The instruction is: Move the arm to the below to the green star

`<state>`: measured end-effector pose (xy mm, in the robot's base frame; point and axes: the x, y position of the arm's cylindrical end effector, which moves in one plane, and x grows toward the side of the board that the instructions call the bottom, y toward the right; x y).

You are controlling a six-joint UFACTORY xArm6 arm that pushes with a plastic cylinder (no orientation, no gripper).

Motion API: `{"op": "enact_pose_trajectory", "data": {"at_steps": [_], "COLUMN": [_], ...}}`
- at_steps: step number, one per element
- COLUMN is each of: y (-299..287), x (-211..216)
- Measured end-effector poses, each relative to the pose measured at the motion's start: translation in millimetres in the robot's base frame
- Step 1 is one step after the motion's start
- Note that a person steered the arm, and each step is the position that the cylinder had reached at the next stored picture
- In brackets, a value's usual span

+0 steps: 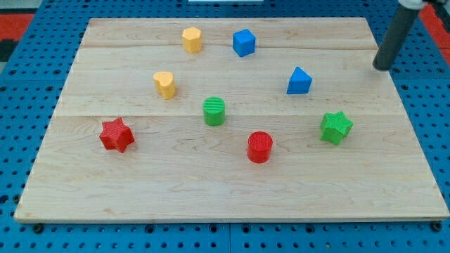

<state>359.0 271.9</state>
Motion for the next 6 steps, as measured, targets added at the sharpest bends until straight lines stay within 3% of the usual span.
{"op": "enact_pose_trajectory", "data": {"at_steps": [1,3,4,6], "y": [-45.9,-82.5,-114.2,-112.6], "x": [56.3,201.8,204.2,204.3]}}
